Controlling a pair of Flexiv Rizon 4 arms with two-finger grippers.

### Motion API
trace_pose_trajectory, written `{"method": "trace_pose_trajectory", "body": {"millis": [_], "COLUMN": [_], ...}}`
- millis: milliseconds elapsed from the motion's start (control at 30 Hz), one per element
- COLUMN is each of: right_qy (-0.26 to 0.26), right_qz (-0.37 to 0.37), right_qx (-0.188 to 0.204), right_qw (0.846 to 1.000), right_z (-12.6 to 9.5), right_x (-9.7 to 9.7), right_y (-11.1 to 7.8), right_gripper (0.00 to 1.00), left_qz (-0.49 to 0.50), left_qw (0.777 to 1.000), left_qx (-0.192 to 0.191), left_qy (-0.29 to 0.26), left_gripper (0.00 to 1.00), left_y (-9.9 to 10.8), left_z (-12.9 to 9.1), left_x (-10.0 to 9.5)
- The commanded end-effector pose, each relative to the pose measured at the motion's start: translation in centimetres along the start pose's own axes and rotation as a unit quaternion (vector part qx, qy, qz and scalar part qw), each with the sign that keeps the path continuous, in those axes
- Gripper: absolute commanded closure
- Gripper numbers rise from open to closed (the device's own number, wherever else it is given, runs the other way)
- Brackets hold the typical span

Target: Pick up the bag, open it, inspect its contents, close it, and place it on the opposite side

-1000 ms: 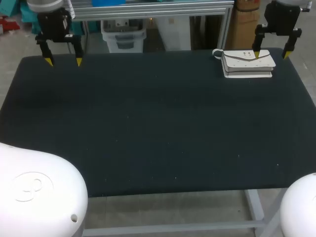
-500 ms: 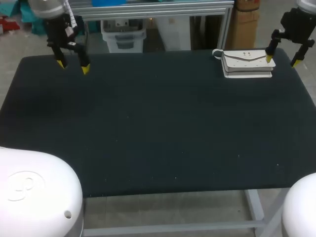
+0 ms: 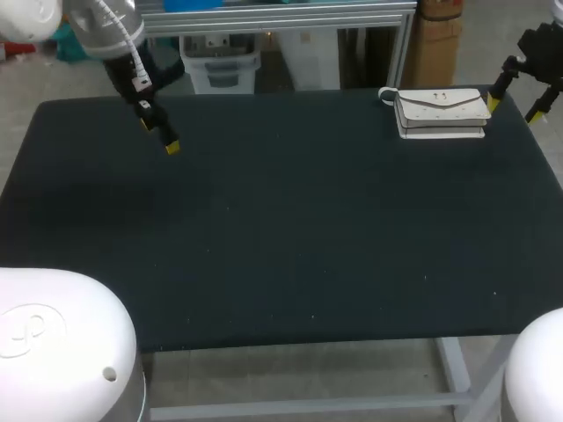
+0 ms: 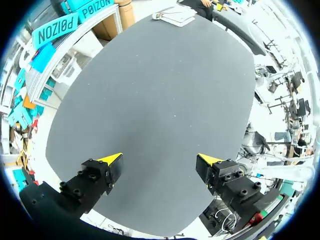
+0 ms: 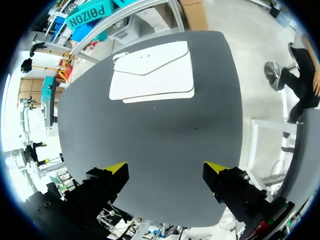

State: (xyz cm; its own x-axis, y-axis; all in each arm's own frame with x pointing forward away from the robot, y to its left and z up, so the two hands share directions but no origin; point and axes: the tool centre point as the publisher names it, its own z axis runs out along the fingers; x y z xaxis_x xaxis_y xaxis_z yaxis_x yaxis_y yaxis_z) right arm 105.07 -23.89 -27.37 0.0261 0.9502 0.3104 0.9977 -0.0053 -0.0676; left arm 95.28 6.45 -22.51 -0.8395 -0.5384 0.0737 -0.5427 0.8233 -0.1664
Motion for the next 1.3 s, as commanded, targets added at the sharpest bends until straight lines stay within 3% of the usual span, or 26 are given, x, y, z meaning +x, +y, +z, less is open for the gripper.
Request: {"method": "trace_pose_trajectory", "body": {"millis": [33, 300, 367, 733, 1300], "right_qy": [-0.002, -0.002, -0.002, 0.058, 0.103], "right_qz": [-0.001, -0.001, -0.001, -0.007, -0.001], "right_qx": [0.011, 0.011, 0.011, -0.008, -0.03], "right_qw": [1.0, 1.0, 1.0, 0.998, 0.994], "right_z": [-0.1, -0.1, -0.1, 2.3, 5.2], "right_x": [0.2, 0.2, 0.2, -5.1, -5.4], "right_y": [0.5, 0.5, 0.5, 5.3, 11.6], "right_gripper": [0.0, 0.0, 0.0, 0.0, 0.0], "left_qz": [0.031, 0.031, 0.056, 0.166, 0.318], "left_qw": [0.999, 0.999, 0.998, 0.984, 0.944], "left_qx": [0.005, 0.005, 0.025, 0.07, 0.092], "left_qy": [0.025, 0.025, 0.029, 0.013, 0.005], "left_gripper": [0.0, 0.0, 0.0, 0.0, 0.0], "left_y": [0.2, 0.2, 0.1, -1.8, -3.3], "left_z": [0.1, 0.1, 0.8, 3.2, 4.6], "left_x": [-0.9, -0.9, -1.1, -1.1, -0.6]}}
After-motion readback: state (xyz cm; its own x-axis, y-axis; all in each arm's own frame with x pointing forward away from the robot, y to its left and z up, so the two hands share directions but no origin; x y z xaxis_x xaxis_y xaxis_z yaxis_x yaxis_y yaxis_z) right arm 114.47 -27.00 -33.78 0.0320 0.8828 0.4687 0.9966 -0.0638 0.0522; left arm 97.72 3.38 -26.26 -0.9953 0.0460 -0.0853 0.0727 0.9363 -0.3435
